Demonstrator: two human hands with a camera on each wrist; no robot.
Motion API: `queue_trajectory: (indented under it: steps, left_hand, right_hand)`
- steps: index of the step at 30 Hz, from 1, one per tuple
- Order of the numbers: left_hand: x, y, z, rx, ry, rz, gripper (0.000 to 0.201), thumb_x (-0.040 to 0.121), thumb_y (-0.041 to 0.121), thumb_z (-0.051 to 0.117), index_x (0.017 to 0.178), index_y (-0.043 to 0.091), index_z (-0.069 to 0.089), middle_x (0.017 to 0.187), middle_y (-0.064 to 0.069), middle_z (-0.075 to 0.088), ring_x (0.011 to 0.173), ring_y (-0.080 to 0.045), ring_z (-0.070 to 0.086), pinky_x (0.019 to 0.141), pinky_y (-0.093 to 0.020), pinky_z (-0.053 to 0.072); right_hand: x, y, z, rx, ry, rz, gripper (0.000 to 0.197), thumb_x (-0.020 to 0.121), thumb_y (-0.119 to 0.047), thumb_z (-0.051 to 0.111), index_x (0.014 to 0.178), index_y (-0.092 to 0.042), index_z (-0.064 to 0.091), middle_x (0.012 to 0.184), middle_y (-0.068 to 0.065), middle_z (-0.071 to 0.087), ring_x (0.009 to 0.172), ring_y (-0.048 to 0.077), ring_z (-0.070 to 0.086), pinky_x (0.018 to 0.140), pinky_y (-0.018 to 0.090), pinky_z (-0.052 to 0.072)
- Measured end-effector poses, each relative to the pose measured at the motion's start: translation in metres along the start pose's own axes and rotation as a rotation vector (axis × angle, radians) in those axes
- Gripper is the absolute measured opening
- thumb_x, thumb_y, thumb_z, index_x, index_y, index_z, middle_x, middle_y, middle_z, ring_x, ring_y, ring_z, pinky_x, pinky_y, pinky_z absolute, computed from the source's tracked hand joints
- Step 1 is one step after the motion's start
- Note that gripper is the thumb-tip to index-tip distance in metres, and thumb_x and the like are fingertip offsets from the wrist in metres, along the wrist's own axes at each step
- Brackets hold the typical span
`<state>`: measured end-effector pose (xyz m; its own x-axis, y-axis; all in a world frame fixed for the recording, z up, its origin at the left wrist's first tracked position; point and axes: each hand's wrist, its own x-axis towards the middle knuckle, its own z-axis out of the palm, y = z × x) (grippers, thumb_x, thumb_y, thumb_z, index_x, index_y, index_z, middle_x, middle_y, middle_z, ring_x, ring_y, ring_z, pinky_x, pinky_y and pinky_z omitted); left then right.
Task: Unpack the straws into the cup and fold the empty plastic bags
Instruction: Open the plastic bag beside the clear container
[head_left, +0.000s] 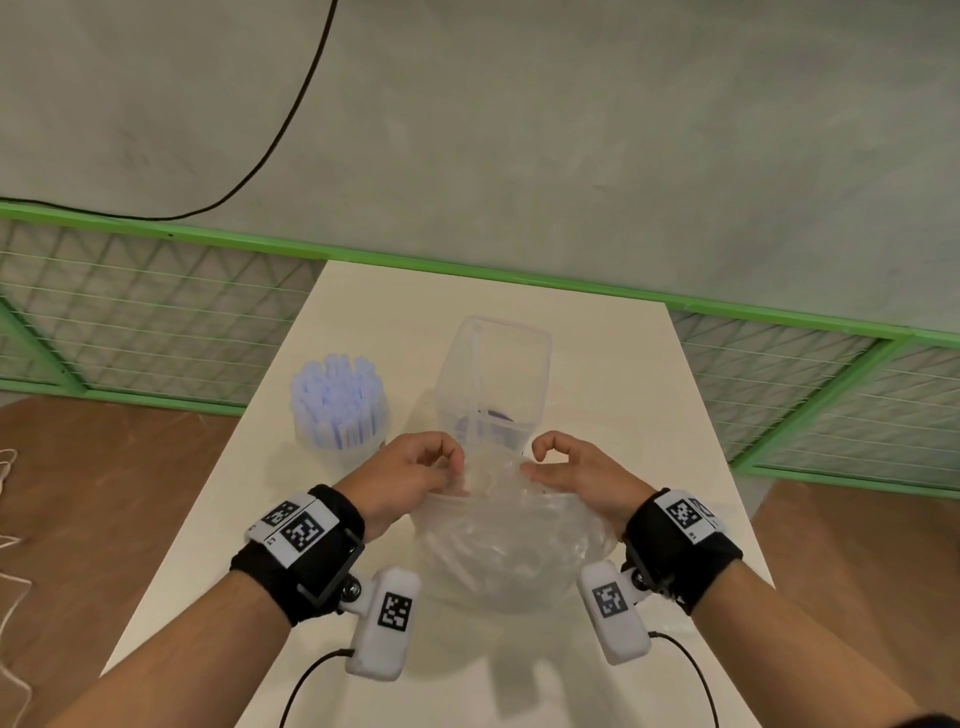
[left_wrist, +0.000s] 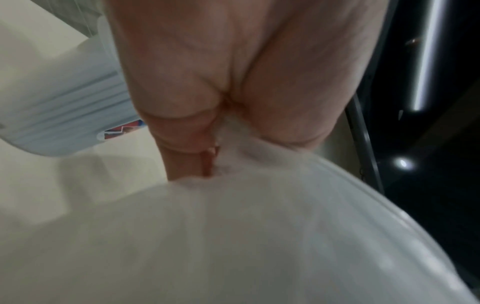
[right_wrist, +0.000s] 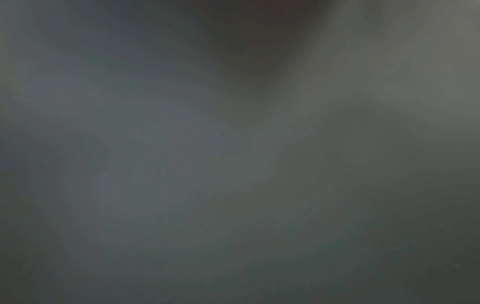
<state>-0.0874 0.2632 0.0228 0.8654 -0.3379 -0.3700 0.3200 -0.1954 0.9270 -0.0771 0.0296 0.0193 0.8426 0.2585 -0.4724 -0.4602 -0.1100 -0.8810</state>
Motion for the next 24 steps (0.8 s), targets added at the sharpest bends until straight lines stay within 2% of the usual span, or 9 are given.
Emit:
queue_trajectory:
  steps: [5,8,10,12,15,17,20,22,24]
  left_hand:
    - [0.006,0.007,-0.002,0.096,-0.010,0.006,0.033,0.088,-0.012,0.043,0.092,0.012,0.065,0.107,-0.016,0.069,0.076,-0.016,0.069,0.090,-0.031,0.046]
    - [0.006,0.010,-0.001,0.071,-0.017,0.024,0.038,0.088,-0.012,0.037,0.094,0.017,0.059,0.099,-0.015,0.070,0.074,-0.019,0.068,0.085,-0.035,0.047]
    - [0.008,0.006,0.001,0.074,-0.036,0.016,0.041,0.087,-0.012,0.036,0.093,0.023,0.056,0.091,-0.010,0.067,0.074,-0.019,0.065,0.081,-0.033,0.048]
    - [0.008,0.003,0.002,0.080,-0.040,0.003,0.039,0.085,-0.010,0.038,0.093,0.024,0.054,0.092,-0.013,0.064,0.074,-0.018,0.063,0.079,-0.031,0.046]
    - [0.010,0.000,0.001,0.081,-0.038,-0.009,0.035,0.088,-0.006,0.040,0.090,0.026,0.053,0.084,-0.009,0.066,0.078,-0.016,0.059,0.079,-0.030,0.043]
    - [0.011,0.000,0.000,0.096,-0.048,-0.021,0.029,0.090,-0.001,0.044,0.084,0.025,0.055,0.077,-0.004,0.062,0.072,-0.015,0.055,0.074,-0.029,0.041]
    - [0.013,-0.003,0.000,0.110,-0.060,-0.052,0.024,0.078,0.008,0.048,0.067,0.023,0.062,0.083,-0.002,0.059,0.079,-0.020,0.050,0.076,-0.032,0.036]
    - [0.018,-0.008,0.001,0.144,-0.031,-0.068,0.036,0.083,-0.001,0.044,0.063,0.020,0.064,0.086,-0.005,0.061,0.085,-0.022,0.051,0.071,-0.029,0.038]
    - [0.020,-0.010,0.000,0.183,-0.005,-0.078,0.040,0.090,-0.008,0.039,0.068,0.013,0.064,0.082,-0.005,0.063,0.085,-0.021,0.055,0.067,-0.021,0.043]
  right_hand:
    - [0.005,-0.001,0.003,-0.041,-0.011,-0.153,0.016,0.090,0.001,0.064,0.080,-0.011,0.058,0.078,0.006,0.057,0.058,0.006,0.052,0.059,0.015,0.045]
    - [0.006,0.000,0.006,0.041,-0.010,-0.138,0.013,0.091,-0.001,0.063,0.085,-0.011,0.069,0.084,0.004,0.064,0.065,0.009,0.058,0.064,0.020,0.048]
    - [0.006,0.004,0.008,0.043,-0.028,-0.130,0.017,0.093,-0.005,0.062,0.094,-0.015,0.075,0.093,0.007,0.066,0.080,0.020,0.056,0.077,0.031,0.046]
    - [0.007,0.008,0.008,0.012,-0.076,-0.128,0.021,0.092,-0.015,0.064,0.110,-0.021,0.075,0.096,0.015,0.058,0.089,0.028,0.046,0.086,0.040,0.039]
    - [0.010,0.010,0.006,-0.059,-0.162,-0.082,0.033,0.089,-0.025,0.062,0.122,-0.028,0.069,0.108,0.038,0.054,0.098,0.026,0.043,0.093,0.041,0.035]
    - [0.014,0.011,0.003,-0.094,-0.157,-0.047,0.032,0.093,-0.013,0.058,0.121,-0.022,0.070,0.120,0.025,0.064,0.099,0.025,0.052,0.097,0.037,0.039]
    - [0.019,0.011,0.000,-0.080,-0.111,0.025,0.026,0.094,0.002,0.056,0.114,-0.005,0.071,0.096,0.006,0.074,0.083,0.014,0.068,0.077,0.023,0.055]
    - [0.016,0.008,-0.002,-0.125,-0.079,0.030,0.021,0.094,0.002,0.057,0.101,-0.008,0.073,0.084,-0.002,0.075,0.075,0.008,0.068,0.069,0.018,0.054]
    - [0.007,0.002,-0.007,-0.164,-0.037,-0.052,0.029,0.095,0.003,0.051,0.098,-0.013,0.075,0.094,-0.008,0.075,0.089,0.010,0.066,0.074,0.016,0.050]
